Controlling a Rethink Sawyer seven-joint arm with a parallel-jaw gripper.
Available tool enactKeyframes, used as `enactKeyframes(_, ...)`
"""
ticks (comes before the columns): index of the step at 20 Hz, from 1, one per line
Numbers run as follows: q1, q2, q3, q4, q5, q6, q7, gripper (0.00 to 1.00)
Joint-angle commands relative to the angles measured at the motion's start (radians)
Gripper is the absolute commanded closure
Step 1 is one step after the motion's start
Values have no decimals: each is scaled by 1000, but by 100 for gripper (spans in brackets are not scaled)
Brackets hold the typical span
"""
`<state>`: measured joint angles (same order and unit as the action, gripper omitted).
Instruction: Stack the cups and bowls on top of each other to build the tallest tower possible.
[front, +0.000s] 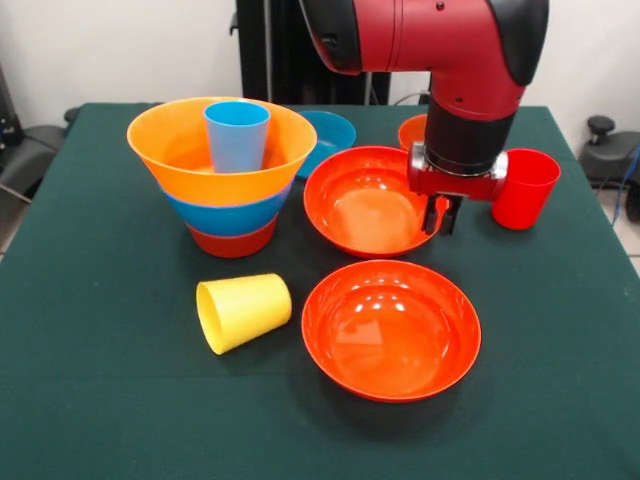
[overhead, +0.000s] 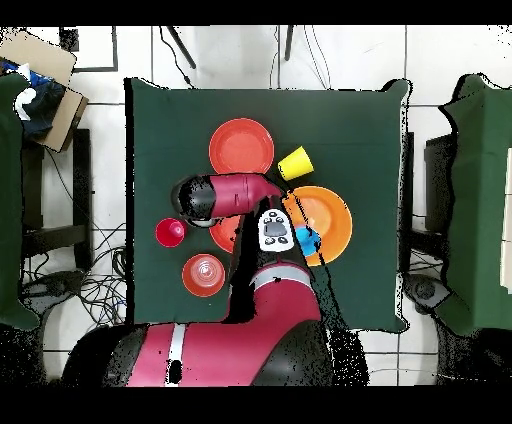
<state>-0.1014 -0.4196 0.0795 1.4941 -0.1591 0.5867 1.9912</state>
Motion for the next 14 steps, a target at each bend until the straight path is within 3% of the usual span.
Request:
enactKeyframes(1,27,2,12,31,33,-45,161,100)
enactKeyframes(7,39,-130,-2,106,70,73,147,100)
enactKeyframes(14,54,-195,-21,134,99,141,135,100)
